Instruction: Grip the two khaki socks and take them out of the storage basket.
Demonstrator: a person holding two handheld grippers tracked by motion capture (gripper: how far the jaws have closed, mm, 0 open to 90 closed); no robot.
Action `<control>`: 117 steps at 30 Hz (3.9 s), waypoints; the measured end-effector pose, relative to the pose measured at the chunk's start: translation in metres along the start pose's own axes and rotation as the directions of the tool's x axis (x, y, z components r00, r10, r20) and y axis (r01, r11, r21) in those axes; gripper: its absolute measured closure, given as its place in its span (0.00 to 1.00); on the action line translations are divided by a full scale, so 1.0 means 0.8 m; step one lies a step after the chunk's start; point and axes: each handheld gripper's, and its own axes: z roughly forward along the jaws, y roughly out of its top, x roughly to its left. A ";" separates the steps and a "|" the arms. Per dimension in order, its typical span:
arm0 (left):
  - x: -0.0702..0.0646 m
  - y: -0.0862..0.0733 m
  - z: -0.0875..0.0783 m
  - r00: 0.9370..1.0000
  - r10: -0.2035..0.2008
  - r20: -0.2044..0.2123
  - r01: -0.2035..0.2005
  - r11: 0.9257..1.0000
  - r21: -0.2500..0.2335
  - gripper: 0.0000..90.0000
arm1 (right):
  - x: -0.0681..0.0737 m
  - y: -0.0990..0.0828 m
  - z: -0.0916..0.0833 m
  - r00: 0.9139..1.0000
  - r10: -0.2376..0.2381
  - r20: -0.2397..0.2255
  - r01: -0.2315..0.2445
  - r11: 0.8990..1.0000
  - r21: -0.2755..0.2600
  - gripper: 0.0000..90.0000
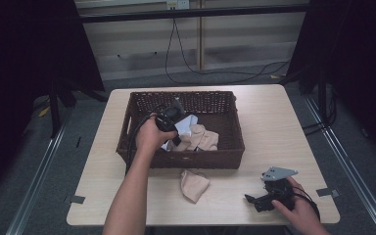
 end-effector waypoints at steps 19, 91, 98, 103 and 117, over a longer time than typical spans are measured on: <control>-0.029 0.003 -0.100 0.999 -0.028 0.041 0.030 0.998 -0.047 0.91 | 0.000 0.000 0.000 1.000 0.001 0.000 -0.001 1.000 0.001 0.00; -0.109 -0.087 -0.057 0.987 0.150 0.059 -0.148 0.989 -0.030 0.37 | 0.000 0.000 0.000 1.000 0.001 -0.001 -0.001 1.000 0.005 0.00; -0.105 -0.099 -0.044 0.989 0.146 0.029 -0.145 0.989 -0.022 0.15 | 0.000 0.000 0.000 1.000 0.000 -0.001 0.000 1.000 0.005 0.00; -0.102 -0.110 -0.038 0.988 0.152 0.013 -0.152 0.988 -0.023 0.08 | 0.000 0.000 0.000 1.000 -0.001 0.000 0.001 1.000 0.004 0.00; -0.088 -0.149 -0.019 0.984 0.168 0.059 -0.165 0.985 -0.056 0.03 | 0.000 0.000 0.000 1.000 0.001 -0.001 -0.001 1.000 0.005 0.00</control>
